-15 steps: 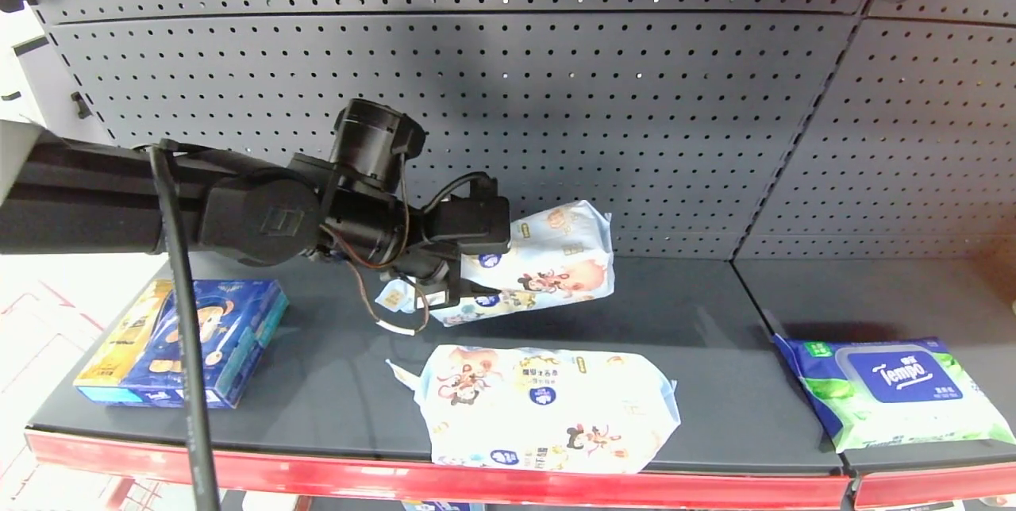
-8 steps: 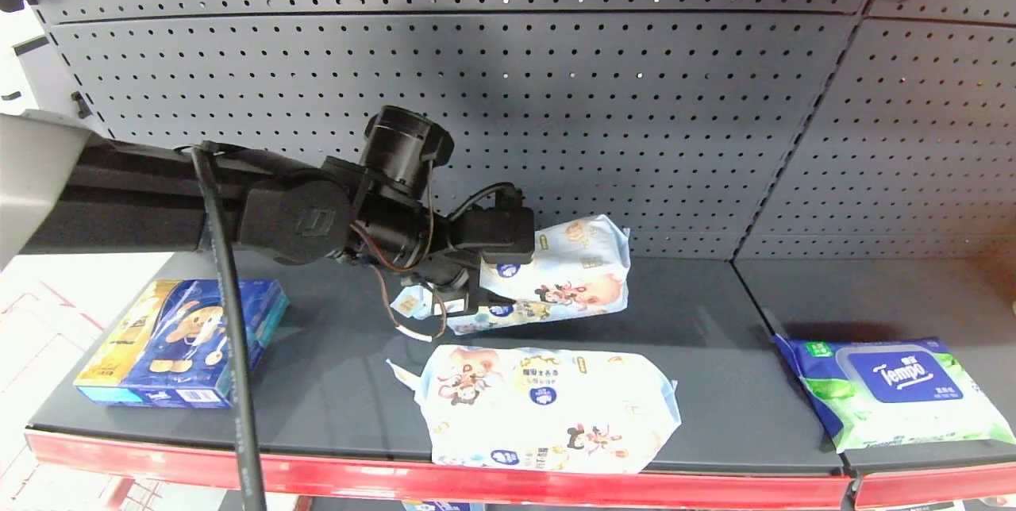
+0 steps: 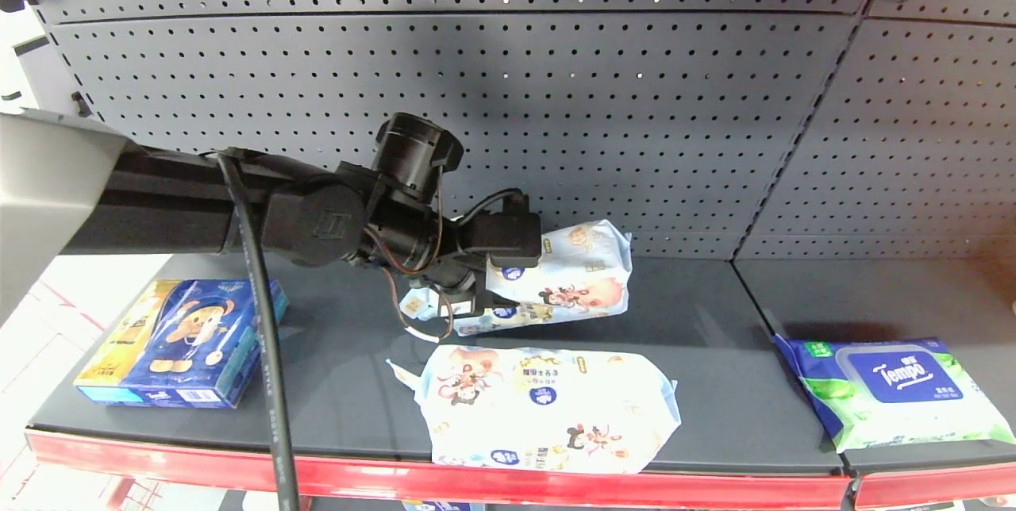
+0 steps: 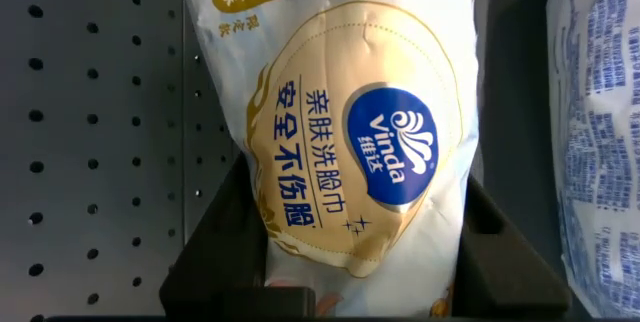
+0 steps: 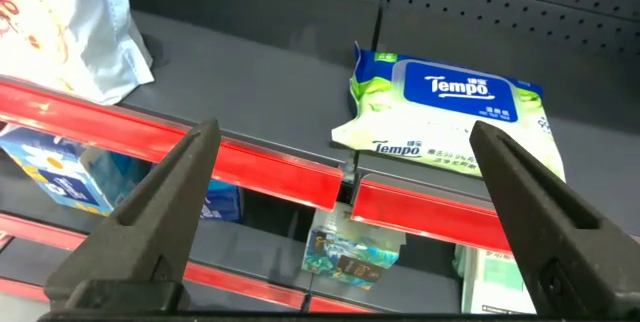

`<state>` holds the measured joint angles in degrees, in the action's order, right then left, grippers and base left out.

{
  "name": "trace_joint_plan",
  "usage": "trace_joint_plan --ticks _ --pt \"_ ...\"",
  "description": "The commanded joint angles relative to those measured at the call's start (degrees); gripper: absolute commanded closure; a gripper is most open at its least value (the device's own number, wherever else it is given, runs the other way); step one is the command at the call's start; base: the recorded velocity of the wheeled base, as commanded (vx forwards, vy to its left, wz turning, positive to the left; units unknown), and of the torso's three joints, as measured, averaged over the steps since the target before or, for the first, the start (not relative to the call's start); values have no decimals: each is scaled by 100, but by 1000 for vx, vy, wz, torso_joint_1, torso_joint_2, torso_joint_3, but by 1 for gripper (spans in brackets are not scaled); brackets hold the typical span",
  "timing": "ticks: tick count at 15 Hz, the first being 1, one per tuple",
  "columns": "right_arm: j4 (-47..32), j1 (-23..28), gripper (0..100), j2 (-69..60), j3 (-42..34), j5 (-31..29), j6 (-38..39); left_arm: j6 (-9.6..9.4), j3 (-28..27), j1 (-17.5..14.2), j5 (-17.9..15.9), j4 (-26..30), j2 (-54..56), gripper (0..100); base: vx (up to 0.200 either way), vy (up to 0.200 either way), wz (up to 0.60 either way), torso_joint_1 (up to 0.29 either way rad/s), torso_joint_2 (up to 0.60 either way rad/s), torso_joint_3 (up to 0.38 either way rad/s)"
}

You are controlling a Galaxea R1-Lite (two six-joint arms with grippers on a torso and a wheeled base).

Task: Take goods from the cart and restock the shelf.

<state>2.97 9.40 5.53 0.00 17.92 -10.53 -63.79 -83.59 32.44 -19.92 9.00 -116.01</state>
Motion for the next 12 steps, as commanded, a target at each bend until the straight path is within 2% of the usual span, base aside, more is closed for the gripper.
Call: trace_joint_plan --ticks 1,2,10,11,12 --pt "1 1 0 18 0 1 -1 -2 -17 8 -3 6 -27 100 0 0 0 0 0 0" --pt "1 1 0 18 0 1 -1 -2 -8 8 -3 6 -27 0 0 0 0 0 0 0" --pt "1 1 0 18 0 1 -1 7 -17 -18 -12 -3 -27 0 0 0 0 0 0 0" --pt "1 1 0 18 0 1 -1 104 -70 -45 -38 -3 87 0 0 0 0 0 0 0" --pt "-7 1 0 18 0 1 -1 306 -70 -45 -56 -3 219 0 0 0 0 0 0 0"
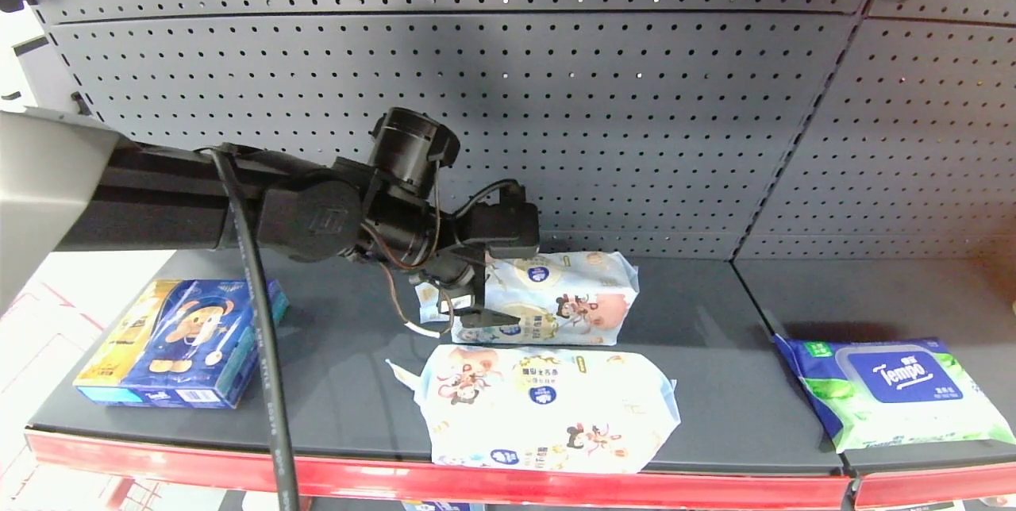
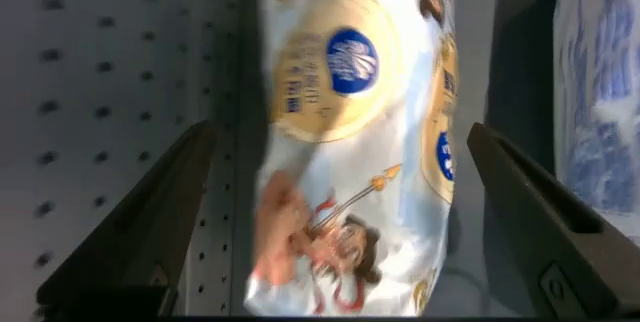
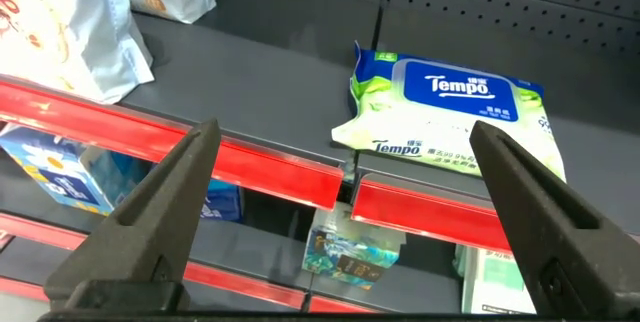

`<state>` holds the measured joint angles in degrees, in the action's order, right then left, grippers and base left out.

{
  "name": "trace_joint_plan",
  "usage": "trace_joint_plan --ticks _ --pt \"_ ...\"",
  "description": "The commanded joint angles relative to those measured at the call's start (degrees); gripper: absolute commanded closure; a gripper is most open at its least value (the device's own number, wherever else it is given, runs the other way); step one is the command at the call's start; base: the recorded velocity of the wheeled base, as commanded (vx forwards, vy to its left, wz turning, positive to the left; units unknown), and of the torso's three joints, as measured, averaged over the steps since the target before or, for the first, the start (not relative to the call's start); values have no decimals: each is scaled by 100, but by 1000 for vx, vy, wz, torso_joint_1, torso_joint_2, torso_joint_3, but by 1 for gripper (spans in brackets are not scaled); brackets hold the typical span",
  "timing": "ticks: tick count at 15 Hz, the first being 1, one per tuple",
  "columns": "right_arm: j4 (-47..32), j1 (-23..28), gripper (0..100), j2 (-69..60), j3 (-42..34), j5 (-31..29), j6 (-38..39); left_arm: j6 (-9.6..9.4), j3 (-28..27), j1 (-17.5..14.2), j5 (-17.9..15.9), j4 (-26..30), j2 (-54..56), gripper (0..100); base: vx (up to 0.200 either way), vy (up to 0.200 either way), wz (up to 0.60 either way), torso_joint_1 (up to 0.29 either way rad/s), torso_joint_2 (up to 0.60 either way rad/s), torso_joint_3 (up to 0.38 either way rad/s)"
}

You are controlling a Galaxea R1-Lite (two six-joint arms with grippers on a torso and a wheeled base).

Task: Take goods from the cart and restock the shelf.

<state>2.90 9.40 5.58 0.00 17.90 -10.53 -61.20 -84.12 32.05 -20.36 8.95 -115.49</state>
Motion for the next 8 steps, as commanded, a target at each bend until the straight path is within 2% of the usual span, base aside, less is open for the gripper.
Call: trace_joint_plan --ticks 1,2,3,4,5,7,8 --pt "0 1 0 13 0 3 -1 284 -8 3 -21 2 352 0 0 0 0 0 0 0" --pt "-9 -8 0 31 0 3 -1 591 0 12 -30 2 537 0 0 0 0 0 0 0" --pt "-26 -8 0 39 0 3 -1 811 27 12 -38 2 669 0 0 0 0 0 0 0" --pt "-44 -8 0 48 0 3 -1 1171 123 -6 -65 2 915 0 0 0 0 0 0 0" --pt "-62 -8 0 39 0 3 -1 1435 282 -41 -65 -16 1152 0 0 0 0 0 0 0" --pt "-62 -8 0 48 0 3 -1 2077 835 -94 -65 -16 1706 0 0 0 0 0 0 0" --pt "-62 -8 0 66 0 3 -1 2472 1204 -94 -65 -16 2040 0 0 0 0 0 0 0"
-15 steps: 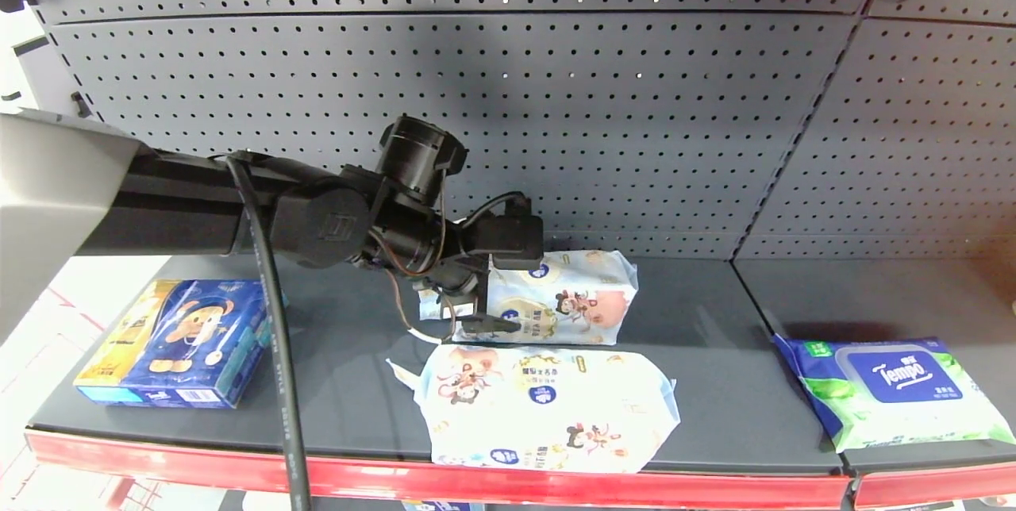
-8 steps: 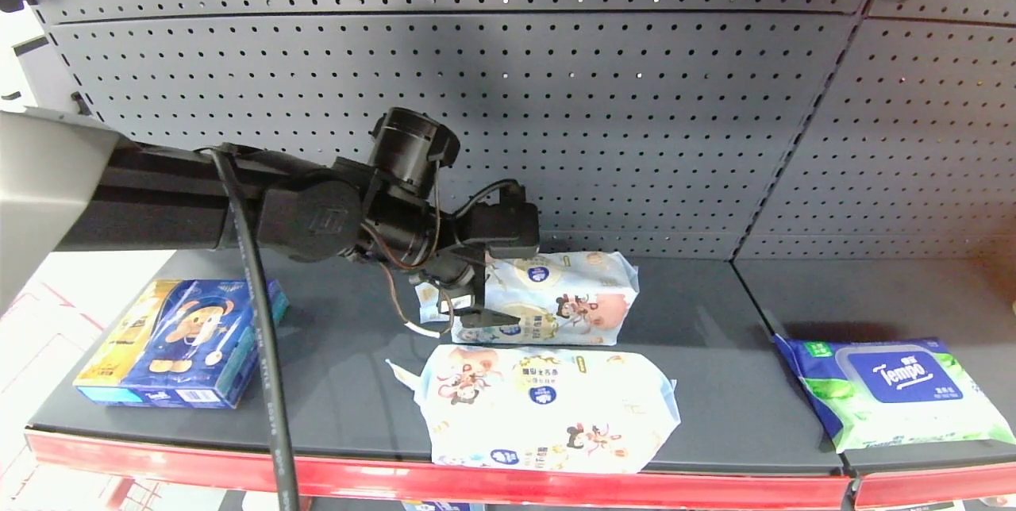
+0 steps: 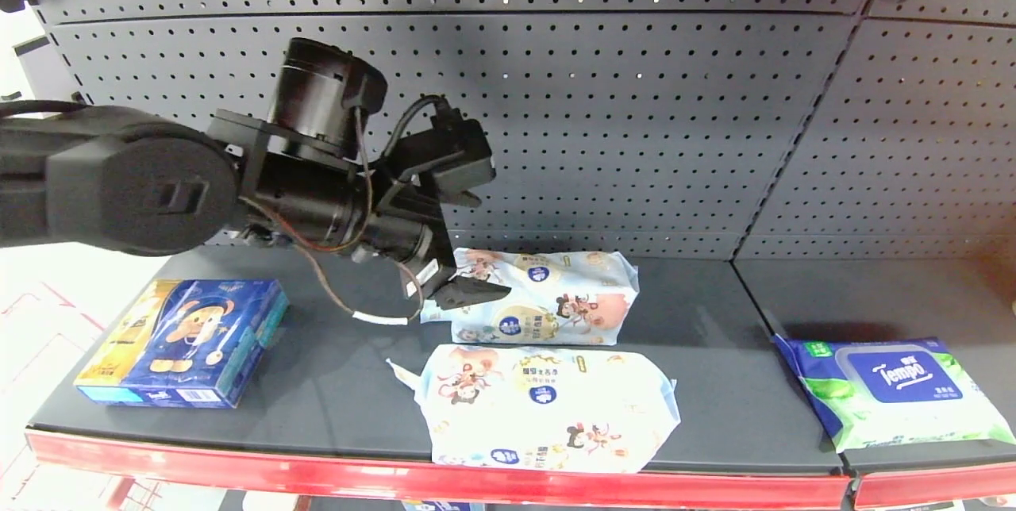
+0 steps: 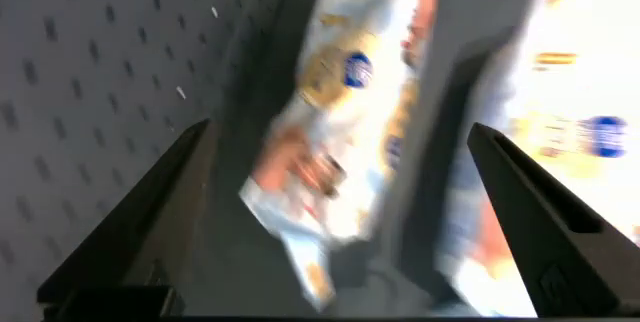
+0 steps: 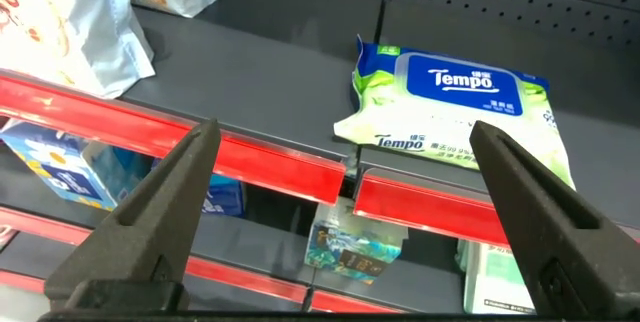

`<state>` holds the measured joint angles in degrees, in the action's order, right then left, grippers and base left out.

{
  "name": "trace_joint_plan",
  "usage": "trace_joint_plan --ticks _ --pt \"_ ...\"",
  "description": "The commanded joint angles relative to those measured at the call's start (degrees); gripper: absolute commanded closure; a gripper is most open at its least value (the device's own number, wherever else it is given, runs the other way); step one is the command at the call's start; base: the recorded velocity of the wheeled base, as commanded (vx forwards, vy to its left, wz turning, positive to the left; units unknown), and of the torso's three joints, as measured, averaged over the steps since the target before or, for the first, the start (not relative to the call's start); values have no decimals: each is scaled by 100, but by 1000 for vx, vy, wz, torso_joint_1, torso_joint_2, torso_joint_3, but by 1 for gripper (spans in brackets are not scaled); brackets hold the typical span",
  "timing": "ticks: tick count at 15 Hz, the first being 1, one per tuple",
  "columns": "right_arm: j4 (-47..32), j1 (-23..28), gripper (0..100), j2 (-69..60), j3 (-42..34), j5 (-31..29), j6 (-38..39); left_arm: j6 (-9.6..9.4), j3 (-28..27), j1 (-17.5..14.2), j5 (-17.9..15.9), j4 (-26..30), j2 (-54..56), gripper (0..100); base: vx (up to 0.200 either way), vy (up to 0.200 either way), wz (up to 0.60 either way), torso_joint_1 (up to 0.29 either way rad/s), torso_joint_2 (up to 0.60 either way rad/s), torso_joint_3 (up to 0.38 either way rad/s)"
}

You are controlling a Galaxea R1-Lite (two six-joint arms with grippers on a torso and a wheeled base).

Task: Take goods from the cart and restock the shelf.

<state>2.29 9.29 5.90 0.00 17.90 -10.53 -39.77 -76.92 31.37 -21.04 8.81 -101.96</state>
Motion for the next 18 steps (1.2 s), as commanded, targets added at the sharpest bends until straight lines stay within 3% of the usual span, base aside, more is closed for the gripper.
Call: trace_joint_plan --ticks 1,2,4,5,6,7,11,13,15,18 --pt "-1 3 0 52 0 3 -1 725 846 -25 4 -2 1047 0 0 0 0 0 0 0" --pt "-1 3 0 87 0 -5 -1 1375 1434 -25 4 -2 1627 0 0 0 0 0 0 0" --pt "-1 3 0 280 26 -5 51 2342 2217 -34 74 -2 2532 0 0 0 0 0 0 0" --pt "-1 3 0 500 211 -5 218 2737 2472 -43 118 6 2884 0 0 0 0 0 0 0" --pt "8 29 0 930 545 -32 517 3256 2806 -34 320 33 3411 0 0 0 0 0 0 0" --pt "8 82 0 1282 765 -260 684 3563 3157 -8 575 138 3833 0 0 0 0 0 0 0" --pt "8 73 0 1133 475 -972 675 3915 3957 -17 962 226 4404 0 0 0 0 0 0 0" --pt "8 73 0 1115 466 -972 649 4293 4133 -8 1269 208 4483 0 0 0 0 0 0 0" --pt "8 73 0 1115 466 -972 561 4284 4185 -8 1357 165 4211 0 0 0 0 0 0 0" --pt "8 73 0 1080 536 -972 420 4091 4185 230 1691 85 3763 0 0 0 0 0 0 0"
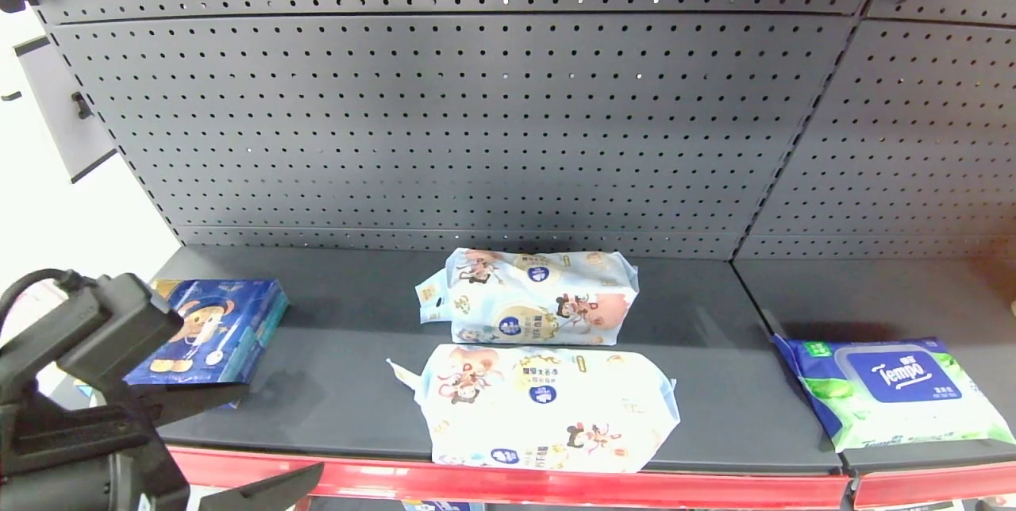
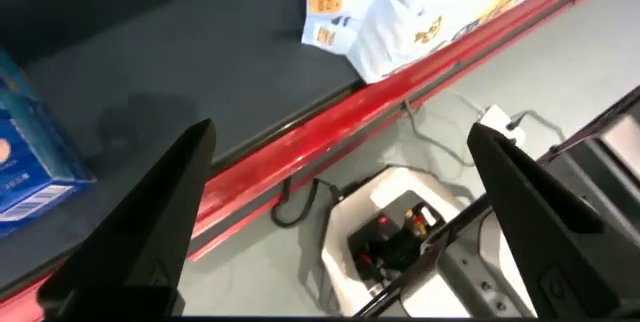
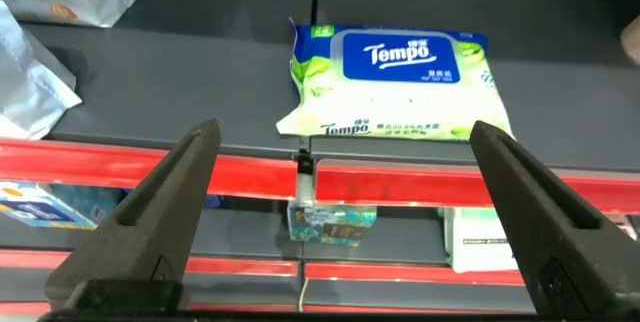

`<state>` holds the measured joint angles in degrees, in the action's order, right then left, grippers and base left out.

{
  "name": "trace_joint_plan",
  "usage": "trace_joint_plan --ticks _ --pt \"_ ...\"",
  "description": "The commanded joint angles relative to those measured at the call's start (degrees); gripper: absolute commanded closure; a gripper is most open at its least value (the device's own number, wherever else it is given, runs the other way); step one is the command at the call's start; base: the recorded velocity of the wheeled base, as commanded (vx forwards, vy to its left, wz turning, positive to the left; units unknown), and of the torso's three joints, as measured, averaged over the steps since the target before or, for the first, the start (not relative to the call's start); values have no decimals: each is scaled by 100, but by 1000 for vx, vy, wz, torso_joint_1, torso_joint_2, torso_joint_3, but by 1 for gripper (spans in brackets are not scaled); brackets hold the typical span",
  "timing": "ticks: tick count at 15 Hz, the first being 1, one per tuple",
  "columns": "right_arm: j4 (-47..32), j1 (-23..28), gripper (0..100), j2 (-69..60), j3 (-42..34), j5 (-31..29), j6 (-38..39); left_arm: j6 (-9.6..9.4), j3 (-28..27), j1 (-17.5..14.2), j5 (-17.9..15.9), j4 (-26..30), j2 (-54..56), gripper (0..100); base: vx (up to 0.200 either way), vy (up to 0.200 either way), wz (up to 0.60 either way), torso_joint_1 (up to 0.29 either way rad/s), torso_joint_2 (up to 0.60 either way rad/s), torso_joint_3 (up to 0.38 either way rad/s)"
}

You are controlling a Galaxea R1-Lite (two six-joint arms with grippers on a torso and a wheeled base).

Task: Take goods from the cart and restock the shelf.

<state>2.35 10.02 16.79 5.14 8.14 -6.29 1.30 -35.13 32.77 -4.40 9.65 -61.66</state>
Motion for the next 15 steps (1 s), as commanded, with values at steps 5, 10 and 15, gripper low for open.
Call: trace_joint_plan --ticks 5,10,15 --pt "2 9 0 -35 30 -6 -30 -280 -73 125 229 -271 -1129 0 0 0 0 0 0 0" --pt "-7 9 0 -53 22 3 -39 -464 -266 133 335 -535 -1709 0 0 0 0 0 0 0" --pt "-7 9 0 -61 -13 3 -65 -491 -477 142 326 -535 -2025 0 0 0 0 0 0 0"
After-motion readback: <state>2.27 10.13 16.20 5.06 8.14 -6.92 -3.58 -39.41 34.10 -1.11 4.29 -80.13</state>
